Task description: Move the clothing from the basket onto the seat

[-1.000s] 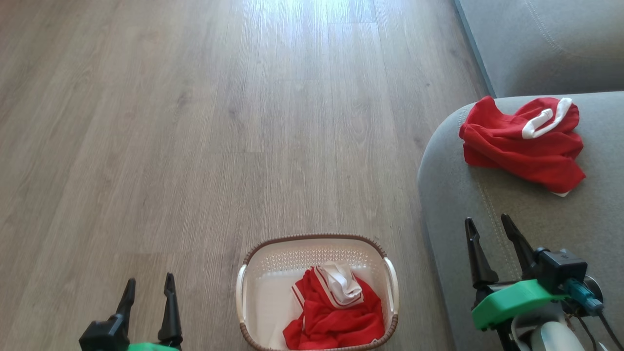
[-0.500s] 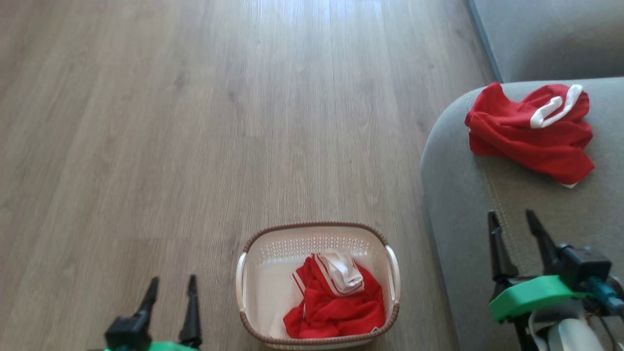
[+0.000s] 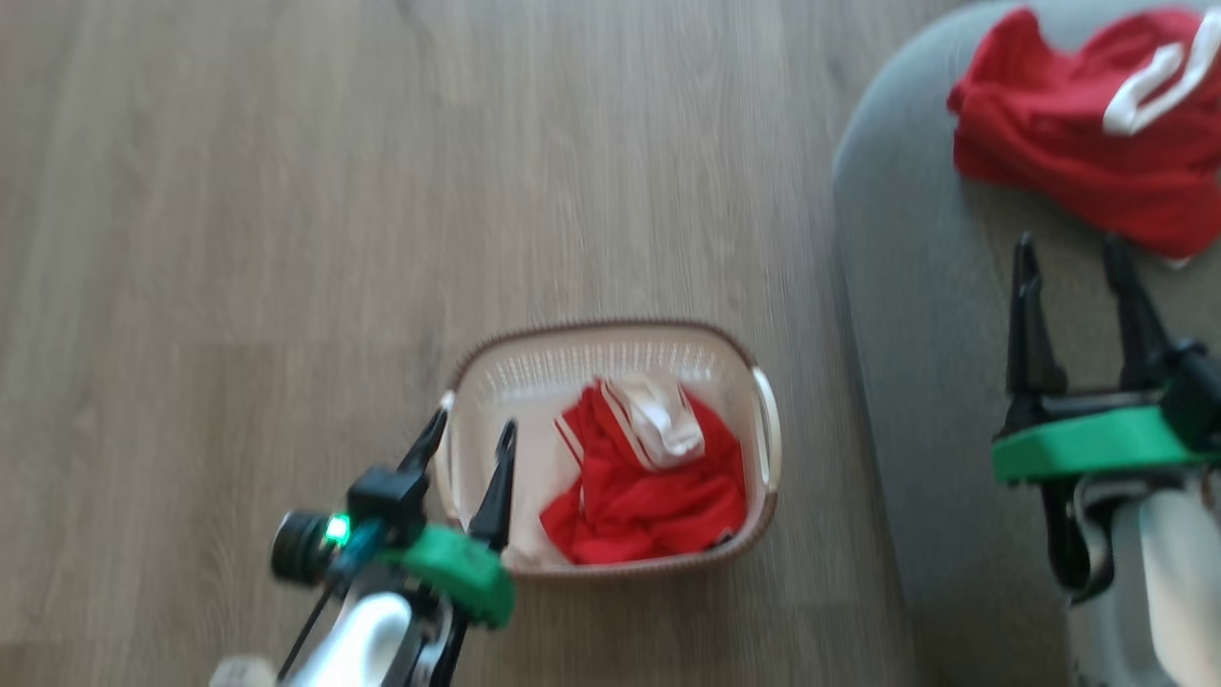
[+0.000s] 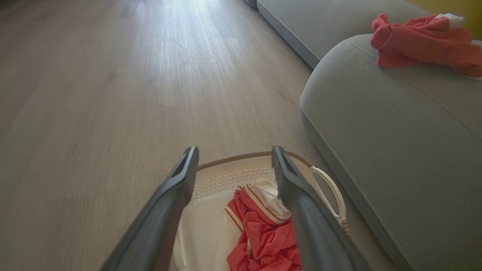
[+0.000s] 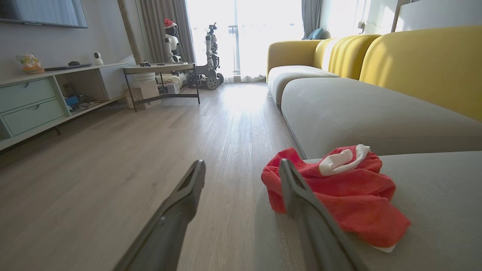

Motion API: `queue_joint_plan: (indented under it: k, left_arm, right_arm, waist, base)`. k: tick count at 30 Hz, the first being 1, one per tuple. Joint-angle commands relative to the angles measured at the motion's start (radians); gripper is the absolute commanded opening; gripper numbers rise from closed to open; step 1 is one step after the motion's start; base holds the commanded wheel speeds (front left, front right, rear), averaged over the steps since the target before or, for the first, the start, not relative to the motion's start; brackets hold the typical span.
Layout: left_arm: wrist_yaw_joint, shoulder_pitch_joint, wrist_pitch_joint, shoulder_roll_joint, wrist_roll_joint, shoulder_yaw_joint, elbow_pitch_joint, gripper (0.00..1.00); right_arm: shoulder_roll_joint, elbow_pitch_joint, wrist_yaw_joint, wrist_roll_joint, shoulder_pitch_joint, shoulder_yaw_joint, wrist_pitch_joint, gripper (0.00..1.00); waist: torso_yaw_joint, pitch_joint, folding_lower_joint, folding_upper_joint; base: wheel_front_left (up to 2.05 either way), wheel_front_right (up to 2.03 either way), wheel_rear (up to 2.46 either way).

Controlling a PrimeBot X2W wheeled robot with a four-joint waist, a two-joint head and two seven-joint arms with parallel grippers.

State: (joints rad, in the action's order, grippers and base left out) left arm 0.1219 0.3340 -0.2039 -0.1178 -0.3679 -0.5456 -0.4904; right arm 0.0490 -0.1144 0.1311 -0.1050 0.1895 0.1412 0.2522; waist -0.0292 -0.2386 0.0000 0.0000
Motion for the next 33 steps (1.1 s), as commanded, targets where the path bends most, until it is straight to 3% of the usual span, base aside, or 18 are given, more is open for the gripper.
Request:
queue_joint_plan:
  k: [1,9,15,20,25,33]
  left_arm:
    - [-0.004,0.04,-0.003,-0.004,0.007,0.023,0.012,1.0]
    - [-0.054,0.249,-0.008,0.054,0.019,-0.043,-0.217,1.0]
    - [-0.084,0.377,0.0,0.066,0.017,-0.108,-0.385,1.0]
    - [-0.104,0.443,0.024,0.067,-0.032,-0.192,-0.444,1.0]
    - [-0.096,0.511,0.076,0.067,-0.083,-0.289,-0.498,1.0]
    - [-0.049,0.596,0.106,0.067,-0.125,-0.345,-0.599,1.0]
  right_arm:
    - [0.001,0.041,0.0,0.007,0.039,-0.026,0.009,1.0]
    - [0.001,0.143,0.0,-0.001,0.166,-0.042,0.009,1.0]
    - [0.001,0.202,0.0,-0.003,0.235,-0.048,0.009,1.0]
    - [0.001,0.253,0.0,0.001,0.264,-0.069,0.009,1.0]
    - [0.001,0.32,0.0,-0.001,0.284,-0.101,0.009,1.0]
    - [0.001,0.385,0.0,-0.004,0.301,-0.14,0.01,1.0]
  waist:
    - [0.036,-0.092,0.0,0.0]
    - [0.097,-0.293,0.0,0.0]
    - [0.127,-0.41,0.0,0.0]
    - [0.144,-0.486,0.0,0.0]
    - [0.162,-0.559,0.0,0.0]
    - [0.187,-0.63,0.0,0.0]
  base:
    - [0.0,0.0,0.0]
    - [0.0,0.0,0.0]
    - [0.0,0.0,0.0]
    - [0.0,0.0,0.0]
    - [0.0,0.0,0.0]
    - [0.0,0.0,0.0]
